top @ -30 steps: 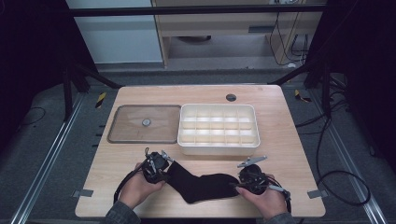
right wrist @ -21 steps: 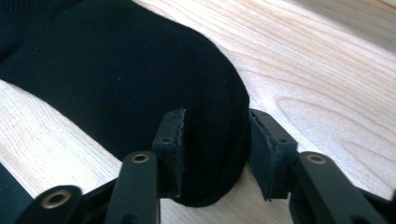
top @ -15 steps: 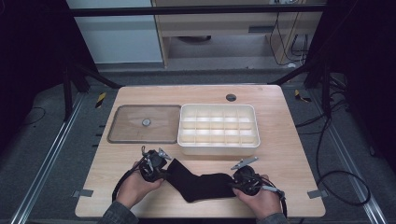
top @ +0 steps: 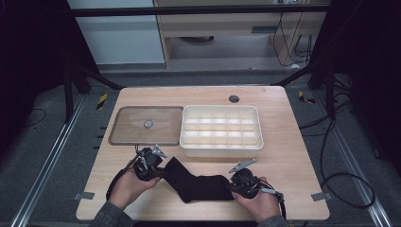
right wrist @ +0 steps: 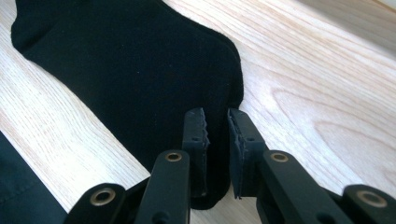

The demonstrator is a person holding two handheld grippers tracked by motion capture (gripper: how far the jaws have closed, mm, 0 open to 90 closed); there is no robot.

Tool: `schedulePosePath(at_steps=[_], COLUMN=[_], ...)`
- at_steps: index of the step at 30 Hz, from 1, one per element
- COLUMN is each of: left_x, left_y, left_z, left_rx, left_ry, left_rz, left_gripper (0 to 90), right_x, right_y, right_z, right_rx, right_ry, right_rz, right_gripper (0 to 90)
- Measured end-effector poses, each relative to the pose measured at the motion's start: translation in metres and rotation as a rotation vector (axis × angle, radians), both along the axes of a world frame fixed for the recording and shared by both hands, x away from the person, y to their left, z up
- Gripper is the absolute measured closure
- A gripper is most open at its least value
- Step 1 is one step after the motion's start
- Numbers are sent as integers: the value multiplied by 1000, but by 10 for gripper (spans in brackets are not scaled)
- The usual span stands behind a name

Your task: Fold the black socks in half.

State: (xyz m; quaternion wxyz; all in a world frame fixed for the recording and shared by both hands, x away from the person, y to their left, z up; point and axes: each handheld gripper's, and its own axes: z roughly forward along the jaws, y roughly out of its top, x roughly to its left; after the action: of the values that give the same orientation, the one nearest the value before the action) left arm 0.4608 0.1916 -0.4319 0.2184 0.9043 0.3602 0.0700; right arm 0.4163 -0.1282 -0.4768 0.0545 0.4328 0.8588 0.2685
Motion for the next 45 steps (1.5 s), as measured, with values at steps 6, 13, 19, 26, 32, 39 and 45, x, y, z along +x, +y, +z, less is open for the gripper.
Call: schedulePosePath(at_steps=[6,13,19,26,32,39,45], left_x=[-3,-4,-8,-15,-21,-27,-31], left_y=[4,-1,-15,-34,-52,-75,-92], left_z=[10,25,38,43,43,39,31], left_rx=[-14,-25,-57,-94,-110,-103,-65], left_ry=[-10,-10,-21,-21,-24,-25,-25], left_rz=[-1,-25,-63,-111,-148,-191,-222], left_gripper=[793,793,794,795,796,796,796], right_x=[0,1,2,3,5,6,6], right_y=[7,13,18,24,27,27,24], right_z=[1,0,1,0,0,-2,-1], right_rx=[5,12,20,23,34,51,66], right_ry=[-6,7,19,20,18,21,16], right_rz=[15,26,34,42,43,33,23], right_gripper=[787,787,787,787,787,782,670])
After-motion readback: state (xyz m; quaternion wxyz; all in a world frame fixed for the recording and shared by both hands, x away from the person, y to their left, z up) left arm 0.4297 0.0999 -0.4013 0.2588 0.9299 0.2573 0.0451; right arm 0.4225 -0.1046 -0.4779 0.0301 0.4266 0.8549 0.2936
